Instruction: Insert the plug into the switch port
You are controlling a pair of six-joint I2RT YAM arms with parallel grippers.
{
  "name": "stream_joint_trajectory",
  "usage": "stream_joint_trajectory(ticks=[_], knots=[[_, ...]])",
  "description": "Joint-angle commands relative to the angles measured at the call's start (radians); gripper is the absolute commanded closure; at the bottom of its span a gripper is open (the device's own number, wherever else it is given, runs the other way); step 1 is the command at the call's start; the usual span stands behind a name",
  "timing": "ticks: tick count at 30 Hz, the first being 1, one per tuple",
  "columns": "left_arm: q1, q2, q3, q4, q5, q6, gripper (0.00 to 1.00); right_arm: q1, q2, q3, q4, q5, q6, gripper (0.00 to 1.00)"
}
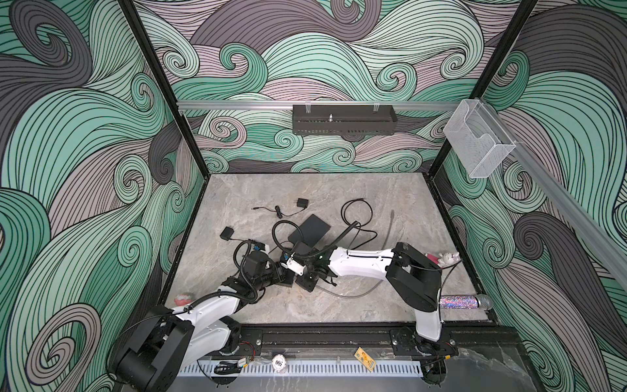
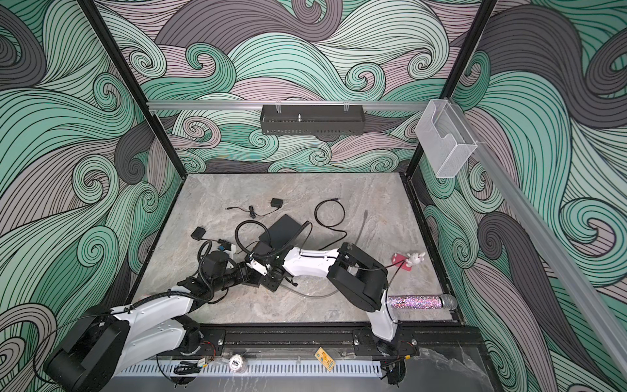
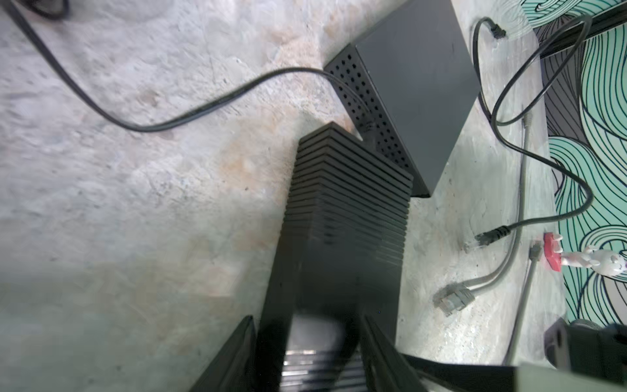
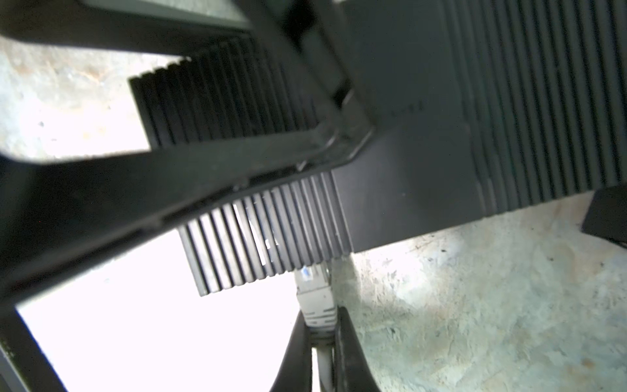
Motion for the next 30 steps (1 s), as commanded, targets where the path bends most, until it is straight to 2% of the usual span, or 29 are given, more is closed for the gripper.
stream_joint_trajectory(ticks=[1, 3, 6, 9, 13, 17, 18, 20, 21, 23, 24, 27, 28, 30], knots=[[-0.092, 0.053, -0.037, -0.099, 0.297, -0.046, 0.48, 0.008, 0.037, 0.043, 0.455, -0.073, 0.027, 1.0], [-0.092, 0.052, -0.028, -0.109, 0.302, -0.038, 0.48, 0.007, 0.033, 0.026, 0.454, -0.095, 0.014, 1.0], [-0.092, 0.041, -0.021, -0.111, 0.31, -0.02, 0.48, 0.005, 0.019, -0.009, 0.468, -0.189, -0.027, 1.0], [-0.092, 0.053, -0.003, -0.115, 0.335, 0.018, 0.49, 0.004, 0.029, 0.022, 0.403, -0.279, -0.091, 1.0], [-0.102, 0.088, 0.001, -0.091, 0.356, 0.005, 0.49, 0.0, 0.031, 0.043, 0.4, -0.184, -0.094, 1.0], [-0.134, 0.101, -0.001, -0.061, 0.347, -0.031, 0.49, -0.005, 0.064, 0.125, 0.359, -0.037, -0.027, 1.0], [-0.141, 0.1, -0.001, -0.056, 0.344, -0.037, 0.49, -0.005, 0.066, 0.13, 0.36, -0.024, -0.017, 1.0], [-0.155, 0.096, -0.001, -0.056, 0.336, -0.048, 0.49, -0.003, 0.062, 0.121, 0.389, -0.1, -0.033, 1.0], [-0.159, 0.093, -0.001, -0.056, 0.335, -0.049, 0.49, 0.001, 0.062, 0.12, 0.389, -0.086, -0.035, 1.0], [-0.163, 0.086, -0.003, -0.059, 0.332, -0.05, 0.49, 0.007, 0.06, 0.111, 0.387, 0.071, 0.014, 1.0], [-0.166, 0.082, -0.003, -0.06, 0.33, -0.049, 0.5, 0.004, 0.058, 0.104, 0.393, 0.074, 0.024, 1.0], [-0.167, 0.074, -0.007, -0.063, 0.325, -0.051, 0.49, 0.007, 0.058, 0.1, 0.411, -0.225, -0.049, 1.0], [-0.169, 0.073, -0.006, -0.065, 0.325, -0.051, 0.49, 0.023, 0.062, 0.119, 0.379, -0.259, -0.079, 1.0], [-0.167, 0.071, -0.005, -0.07, 0.324, -0.047, 0.49, 0.045, 0.054, 0.112, 0.383, -0.246, -0.106, 1.0]])
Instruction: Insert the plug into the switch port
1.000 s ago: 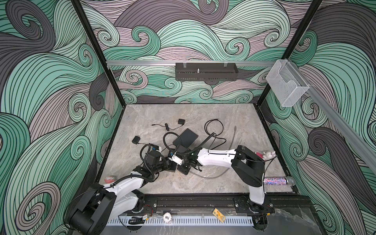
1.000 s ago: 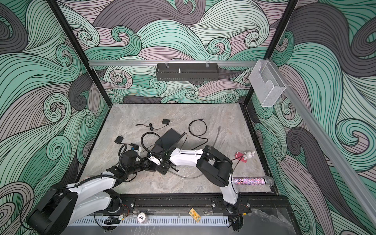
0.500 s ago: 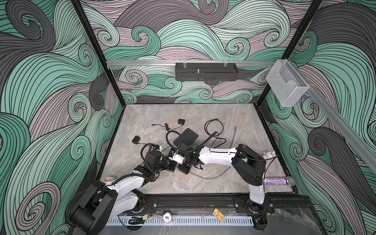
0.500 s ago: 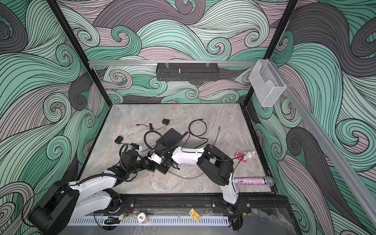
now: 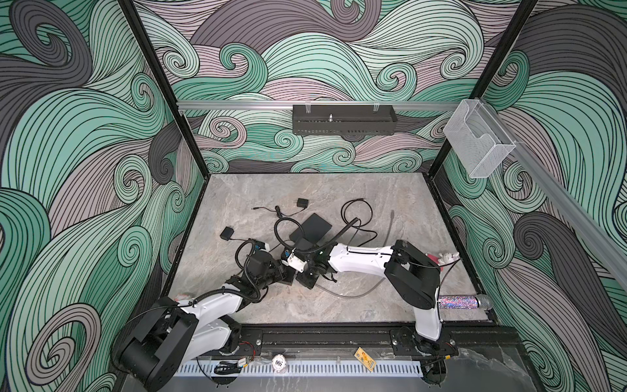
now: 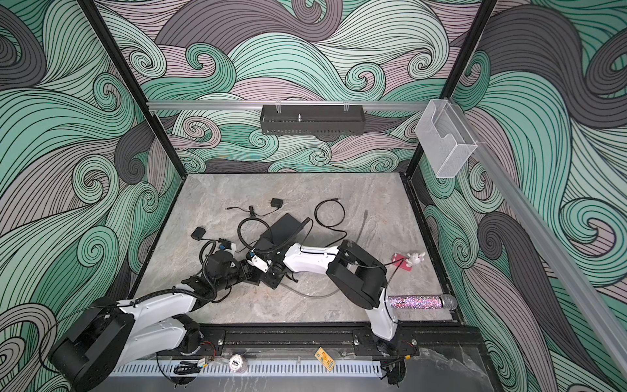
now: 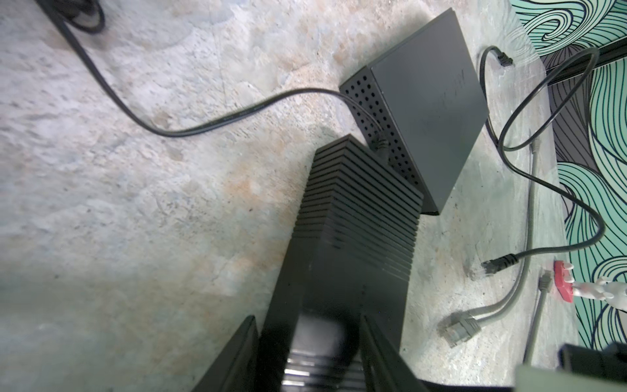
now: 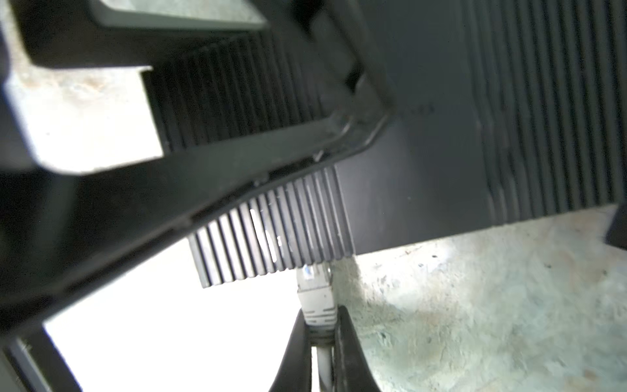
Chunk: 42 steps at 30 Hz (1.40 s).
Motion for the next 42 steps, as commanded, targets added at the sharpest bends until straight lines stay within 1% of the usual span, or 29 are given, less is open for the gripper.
stream_joint_trajectory(ticks=[1, 2, 3, 4, 7, 12, 13, 14, 15, 19, 21, 23, 25, 27, 28, 31, 34, 37, 39, 41, 42], knots=[[-0.121, 0.024, -0.017, -0.115, 0.405, 0.009, 0.49, 0.07, 0.031, 0.067, 0.442, -0.139, -0.054, 1.0], [-0.121, 0.022, -0.017, -0.118, 0.405, 0.01, 0.49, 0.058, 0.031, 0.058, 0.454, -0.1, -0.023, 1.0], [-0.12, 0.018, -0.015, -0.124, 0.403, 0.014, 0.49, 0.043, 0.033, 0.061, 0.446, -0.093, 0.002, 1.0], [-0.12, 0.014, -0.013, -0.133, 0.4, 0.017, 0.49, 0.023, 0.035, 0.061, 0.442, -0.114, 0.015, 1.0], [-0.12, -0.001, 0.0, -0.181, 0.373, 0.032, 0.48, 0.012, 0.023, 0.03, 0.426, -0.095, -0.005, 1.0], [-0.113, -0.025, 0.055, -0.33, 0.273, 0.087, 0.47, 0.015, -0.028, -0.053, 0.409, -0.033, -0.011, 0.97], [-0.111, -0.034, 0.071, -0.361, 0.248, 0.096, 0.46, 0.016, -0.037, -0.071, 0.398, -0.022, -0.013, 0.94], [-0.109, -0.041, 0.086, -0.395, 0.221, 0.104, 0.46, 0.017, -0.046, -0.092, 0.393, -0.003, -0.014, 0.88], [-0.107, -0.048, 0.099, -0.421, 0.196, 0.111, 0.45, 0.021, -0.053, -0.111, 0.389, 0.013, -0.014, 0.86], [-0.092, -0.078, 0.156, -0.507, 0.106, 0.14, 0.41, 0.028, -0.075, -0.185, 0.371, 0.06, -0.004, 0.85], [-0.082, -0.087, 0.191, -0.556, 0.055, 0.148, 0.36, 0.032, -0.085, -0.215, 0.366, 0.058, -0.001, 0.8], [-0.071, -0.098, 0.238, -0.614, -0.005, 0.151, 0.29, 0.034, -0.101, -0.248, 0.364, 0.062, 0.007, 0.73], [-0.067, -0.11, 0.282, -0.65, -0.036, 0.166, 0.27, 0.038, -0.116, -0.267, 0.353, 0.075, 0.016, 0.7], [-0.066, -0.121, 0.33, -0.68, -0.05, 0.185, 0.25, 0.039, -0.133, -0.283, 0.332, 0.083, 0.022, 0.68], [-0.066, -0.126, 0.353, -0.697, -0.056, 0.193, 0.25, 0.038, -0.144, -0.294, 0.326, 0.084, 0.023, 0.65], [-0.064, -0.141, 0.404, -0.739, -0.061, 0.217, 0.22, 0.038, -0.184, -0.33, 0.309, 0.073, 0.015, 0.53], [-0.064, -0.158, 0.417, -0.75, -0.016, 0.276, 0.22, 0.039, -0.247, -0.372, 0.295, 0.064, 0.01, 0.47], [-0.064, -0.168, 0.404, -0.765, 0.024, 0.3, 0.23, 0.03, -0.349, -0.438, 0.307, 0.039, 0.009, 0.44], [-0.064, -0.165, 0.379, -0.765, 0.056, 0.317, 0.27, 0.018, -0.422, -0.476, 0.316, 0.032, 0.026, 0.43], [-0.067, -0.154, 0.348, -0.745, 0.056, 0.31, 0.28, -0.003, -0.495, -0.522, 0.332, 0.013, 0.048, 0.41], [-0.069, -0.145, 0.339, -0.734, 0.051, 0.307, 0.27, -0.013, -0.525, -0.538, 0.338, 0.004, 0.058, 0.4]])
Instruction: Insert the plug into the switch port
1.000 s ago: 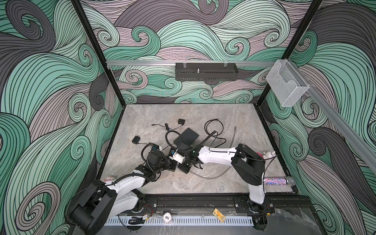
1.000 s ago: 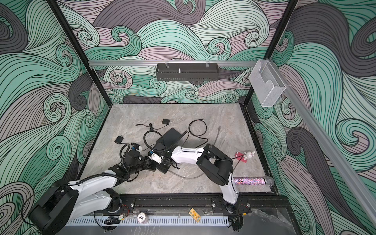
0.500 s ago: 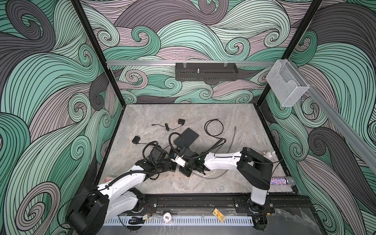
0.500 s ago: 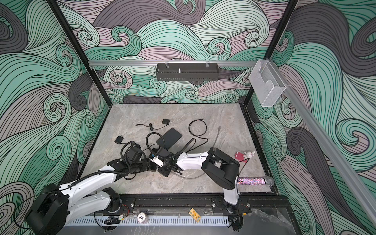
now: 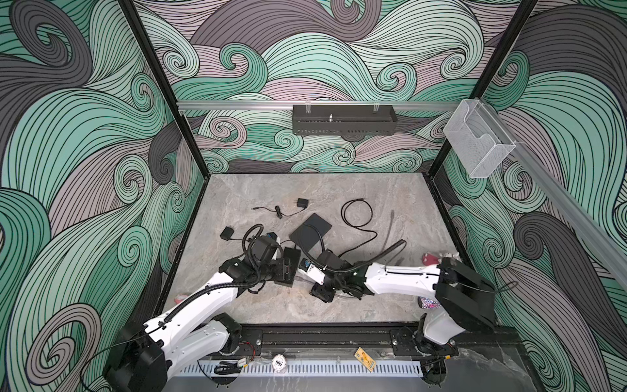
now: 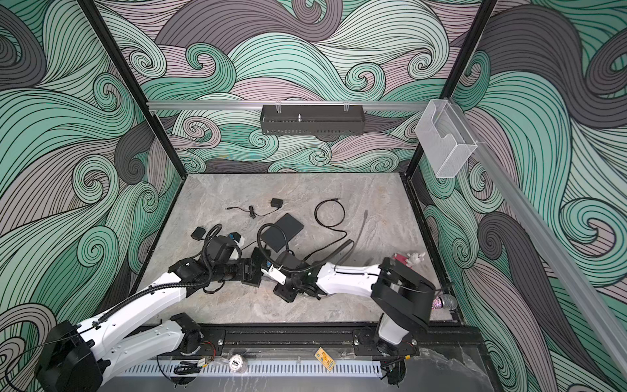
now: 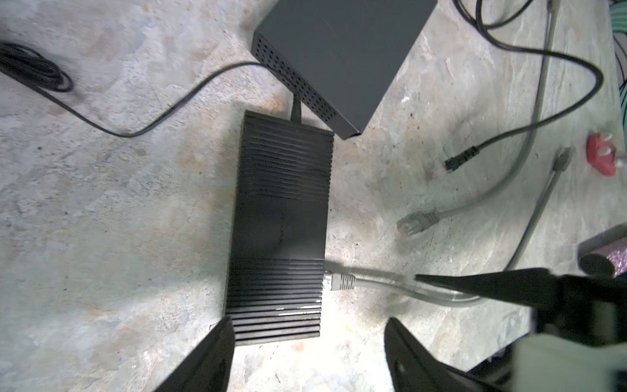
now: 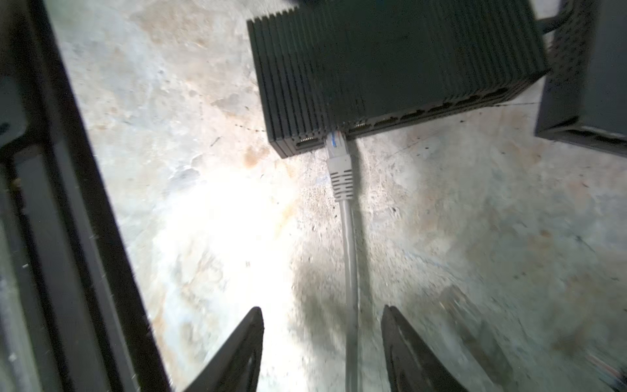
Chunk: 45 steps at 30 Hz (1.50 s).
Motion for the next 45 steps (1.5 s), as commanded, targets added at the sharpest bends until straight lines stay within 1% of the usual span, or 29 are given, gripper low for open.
stream_joint_trajectory(ticks=[1, 2, 3, 6, 7, 8, 10, 12, 17, 21, 23, 29, 31, 36, 39, 41, 45], knots=[[-0.009, 0.027, -0.03, 0.001, 0.024, 0.024, 0.21, -0.039, -0.095, -0.046, 0.024, -0.039, 0.034, 0.38], [-0.009, 0.047, -0.029, 0.009, 0.022, 0.024, 0.13, -0.048, -0.115, -0.054, 0.017, -0.04, 0.044, 0.36], [-0.009, 0.064, -0.023, 0.011, 0.02, 0.024, 0.09, -0.055, -0.125, -0.057, 0.01, -0.041, 0.05, 0.34], [-0.016, 0.141, 0.008, 0.007, 0.014, 0.031, 0.05, -0.068, -0.139, -0.062, -0.011, -0.032, 0.059, 0.28], [-0.023, 0.169, 0.02, -0.001, 0.003, 0.03, 0.01, -0.07, -0.14, -0.062, -0.016, -0.03, 0.062, 0.25], [-0.029, 0.193, 0.029, -0.01, -0.008, 0.029, 0.01, -0.071, -0.139, -0.06, -0.018, -0.03, 0.064, 0.23], [-0.041, 0.248, 0.044, -0.035, -0.039, 0.015, 0.01, -0.077, -0.129, -0.054, -0.022, -0.034, 0.073, 0.22], [-0.049, 0.278, 0.044, -0.038, -0.056, 0.006, 0.05, -0.08, -0.118, -0.048, -0.016, -0.044, 0.077, 0.22], [-0.061, 0.26, 0.015, -0.025, -0.055, -0.008, 0.17, -0.087, -0.088, -0.034, -0.011, -0.051, 0.076, 0.22], [-0.061, 0.256, 0.006, -0.029, -0.053, 0.001, 0.19, -0.085, -0.026, 0.01, -0.037, -0.055, 0.05, 0.22], [-0.061, 0.267, 0.006, -0.019, -0.045, 0.007, 0.21, -0.086, 0.009, 0.036, -0.037, -0.079, 0.036, 0.23], [-0.061, 0.295, 0.009, -0.011, -0.054, 0.043, 0.29, -0.086, 0.07, 0.075, 0.011, -0.162, -0.028, 0.28], [-0.061, 0.297, 0.009, -0.011, -0.059, 0.051, 0.33, -0.086, 0.095, 0.094, 0.009, -0.176, -0.059, 0.32], [-0.061, 0.302, 0.02, -0.02, -0.07, 0.066, 0.35, -0.083, 0.166, 0.135, -0.003, -0.205, -0.14, 0.4], [-0.062, 0.309, 0.03, -0.029, -0.076, 0.08, 0.43, -0.08, 0.215, 0.155, -0.003, -0.196, -0.18, 0.48], [-0.062, 0.31, 0.032, -0.027, -0.079, 0.084, 0.43, -0.078, 0.245, 0.162, 0.014, -0.191, -0.185, 0.54], [-0.061, 0.305, 0.028, -0.023, -0.074, 0.087, 0.46, -0.074, 0.278, 0.174, 0.052, -0.151, -0.18, 0.7]])
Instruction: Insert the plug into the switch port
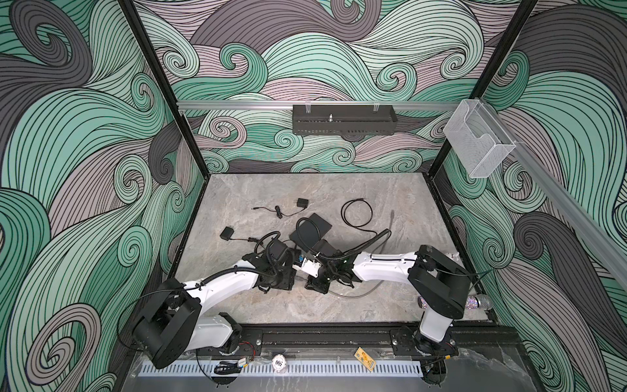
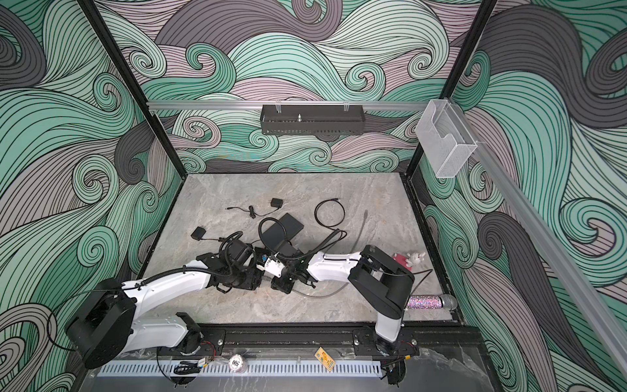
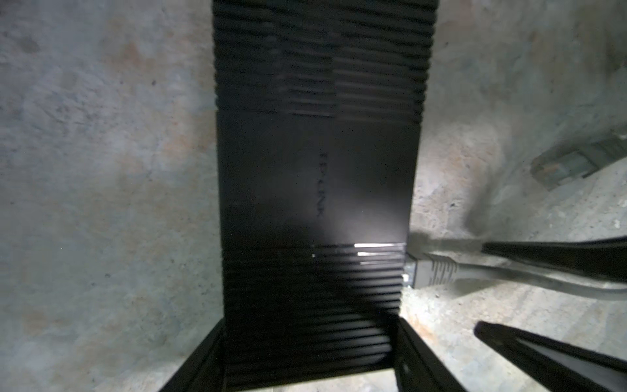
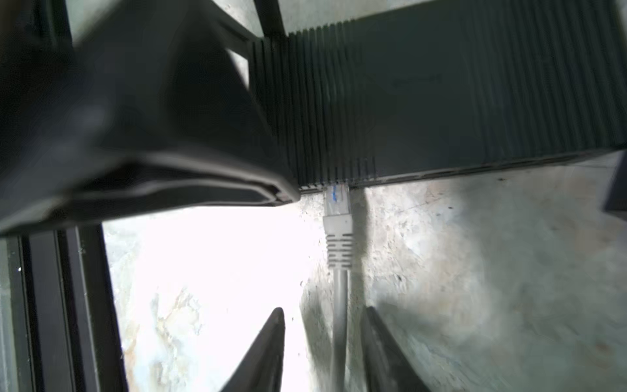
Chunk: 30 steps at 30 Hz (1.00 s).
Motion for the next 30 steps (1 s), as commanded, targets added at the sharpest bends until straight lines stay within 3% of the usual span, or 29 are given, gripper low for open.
stream_joint_trajectory(ticks=[1, 10, 22, 26, 30], knots=[[-0.006, 0.015, 0.009, -0.016, -0.022, 0.02, 0.46, 0.005, 0.023, 0.027, 0.044, 0.023, -0.019, 0.73], [-0.006, 0.008, 0.0, -0.002, 0.001, 0.019, 0.47, 0.016, 0.062, 0.023, 0.121, 0.042, 0.029, 0.87], [-0.007, 0.01, -0.004, 0.005, 0.014, 0.018, 0.48, 0.06, 0.098, 0.05, 0.146, 0.049, 0.041, 0.85], [-0.007, 0.012, -0.005, 0.011, 0.028, 0.024, 0.55, 0.061, 0.104, 0.056, 0.148, 0.053, 0.04, 0.98], [-0.007, 0.017, -0.008, 0.025, 0.056, 0.031, 0.56, 0.061, 0.101, 0.048, 0.172, 0.001, 0.03, 1.0]])
